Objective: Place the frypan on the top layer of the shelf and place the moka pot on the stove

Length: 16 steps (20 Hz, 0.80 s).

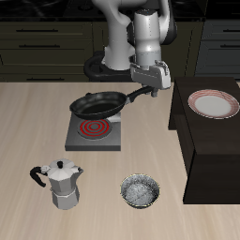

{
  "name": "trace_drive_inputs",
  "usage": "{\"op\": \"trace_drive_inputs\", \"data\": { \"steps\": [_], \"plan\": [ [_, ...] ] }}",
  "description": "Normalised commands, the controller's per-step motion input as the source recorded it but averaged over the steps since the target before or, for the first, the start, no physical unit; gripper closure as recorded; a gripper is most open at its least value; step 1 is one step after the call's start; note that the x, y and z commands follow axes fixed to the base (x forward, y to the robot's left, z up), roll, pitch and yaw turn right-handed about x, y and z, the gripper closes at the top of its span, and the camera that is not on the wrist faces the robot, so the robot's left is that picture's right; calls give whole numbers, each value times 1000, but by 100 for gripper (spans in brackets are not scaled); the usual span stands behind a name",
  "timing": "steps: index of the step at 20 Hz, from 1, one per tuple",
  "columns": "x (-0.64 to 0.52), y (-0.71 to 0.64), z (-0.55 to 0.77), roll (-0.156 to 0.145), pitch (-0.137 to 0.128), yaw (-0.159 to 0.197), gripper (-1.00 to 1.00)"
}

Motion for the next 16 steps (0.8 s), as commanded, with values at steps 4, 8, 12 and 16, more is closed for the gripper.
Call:
{"op": "trace_drive_inputs", "data": {
  "steps": [4,8,12,16],
  "plan": [
    [179,-410,423,100,42,252,100],
    [165,-376,459,18,23,243,100],
    [56,-299,466,10,17,242,100],
    [50,-239,349,24,19,111,100]
  ]
}}
